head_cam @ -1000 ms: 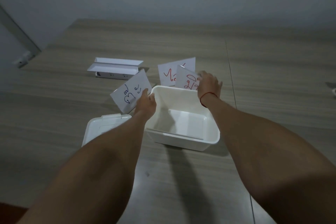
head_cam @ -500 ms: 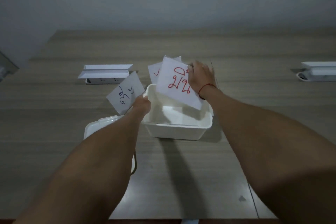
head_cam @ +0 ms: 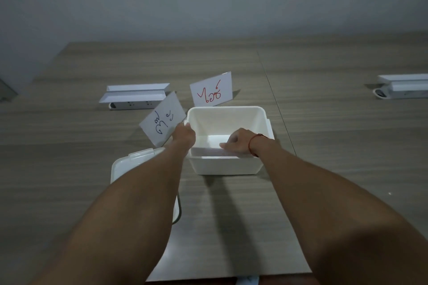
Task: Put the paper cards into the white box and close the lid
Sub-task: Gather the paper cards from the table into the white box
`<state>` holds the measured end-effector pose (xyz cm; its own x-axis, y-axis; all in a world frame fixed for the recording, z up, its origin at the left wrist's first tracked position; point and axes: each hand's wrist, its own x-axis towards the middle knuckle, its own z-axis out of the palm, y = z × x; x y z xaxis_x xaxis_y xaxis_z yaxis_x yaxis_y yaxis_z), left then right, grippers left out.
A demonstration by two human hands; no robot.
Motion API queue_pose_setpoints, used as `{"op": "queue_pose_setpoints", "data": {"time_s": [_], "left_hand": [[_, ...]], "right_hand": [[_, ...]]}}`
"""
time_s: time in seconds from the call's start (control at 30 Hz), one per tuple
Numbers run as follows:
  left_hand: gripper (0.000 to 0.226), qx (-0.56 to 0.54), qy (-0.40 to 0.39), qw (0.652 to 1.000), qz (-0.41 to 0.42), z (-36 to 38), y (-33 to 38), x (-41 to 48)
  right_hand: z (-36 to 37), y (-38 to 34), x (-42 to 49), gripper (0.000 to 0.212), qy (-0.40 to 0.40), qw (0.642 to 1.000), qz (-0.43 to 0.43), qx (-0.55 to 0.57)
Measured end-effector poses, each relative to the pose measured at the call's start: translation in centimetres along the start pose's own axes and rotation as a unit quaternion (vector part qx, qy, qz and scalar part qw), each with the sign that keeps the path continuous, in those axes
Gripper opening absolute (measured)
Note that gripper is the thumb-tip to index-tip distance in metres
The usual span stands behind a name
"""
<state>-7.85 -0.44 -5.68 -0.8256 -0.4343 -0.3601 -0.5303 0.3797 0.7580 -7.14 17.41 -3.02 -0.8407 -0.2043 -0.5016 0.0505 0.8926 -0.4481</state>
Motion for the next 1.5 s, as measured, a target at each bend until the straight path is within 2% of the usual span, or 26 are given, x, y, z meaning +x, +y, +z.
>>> {"op": "queue_pose_setpoints", "data": {"time_s": [0.07, 0.13, 0.23, 0.3, 0.4, 0.53, 0.67, 0.8, 1.0, 1.1, 1.23, 1.33, 1.5], "left_hand": [[0.047, 0.004, 0.008, 1.0, 0.002, -0.1, -0.2, 0.4], [0.045, 0.013, 0.031, 0.999, 0.018, -0.4, -0.2, 1.1], [0.042, 0.063, 0.085, 0.992, 0.067, -1.8, 0.0, 2.2], [0.042, 0.137, 0.133, 0.975, 0.113, -3.0, 0.1, 3.7], [0.039, 0.241, 0.191, 0.943, 0.13, -4.4, 0.1, 6.1], [0.037, 0.315, 0.228, 0.91, 0.145, -5.1, 0.1, 8.7], [0.038, 0.321, 0.207, 0.916, 0.12, -4.8, 0.0, 10.7], [0.033, 0.3, 0.186, 0.932, 0.08, -4.3, -0.1, 11.7], [0.03, 0.31, 0.169, 0.928, 0.118, -4.9, -0.4, 12.5], [0.03, 0.307, 0.18, 0.919, 0.17, -6.1, 0.2, 12.3], [0.031, 0.309, 0.202, 0.896, 0.248, -8.6, 2.8, 11.3], [0.028, 0.311, 0.219, 0.879, 0.288, -10.1, 5.7, 9.6], [0.029, 0.284, 0.196, 0.868, 0.357, -9.9, 9.9, 5.7]], "right_hand": [[-0.5, -0.3, 0.4, 0.03, 0.078, 0.996, -0.016, 0.033], [-1.3, -0.6, 1.0, 0.023, 0.157, 0.987, -0.025, 0.014], [-2.6, -1.1, 2.4, 0.033, 0.24, 0.969, -0.02, -0.053], [-3.2, -1.4, 3.8, 0.04, 0.271, 0.958, -0.025, -0.089], [-3.4, -1.9, 6.7, 0.043, 0.252, 0.958, -0.026, -0.135], [-2.8, -2.7, 10.2, 0.03, 0.201, 0.969, -0.047, -0.137], [-2.4, -3.8, 12.7, 0.03, 0.226, 0.957, -0.105, -0.146], [-2.4, -5.5, 15.0, 0.03, 0.236, 0.952, -0.117, -0.157], [-2.1, -6.0, 16.0, 0.034, 0.237, 0.951, -0.116, -0.163], [-2.0, -5.2, 15.2, 0.045, 0.223, 0.958, -0.084, -0.157], [-2.5, -4.0, 12.6, 0.063, 0.211, 0.969, -0.002, -0.127], [-3.1, -3.3, 10.2, 0.062, 0.219, 0.971, 0.048, -0.086], [-3.4, -2.2, 5.8, 0.056, 0.222, 0.967, 0.125, -0.004]]}}
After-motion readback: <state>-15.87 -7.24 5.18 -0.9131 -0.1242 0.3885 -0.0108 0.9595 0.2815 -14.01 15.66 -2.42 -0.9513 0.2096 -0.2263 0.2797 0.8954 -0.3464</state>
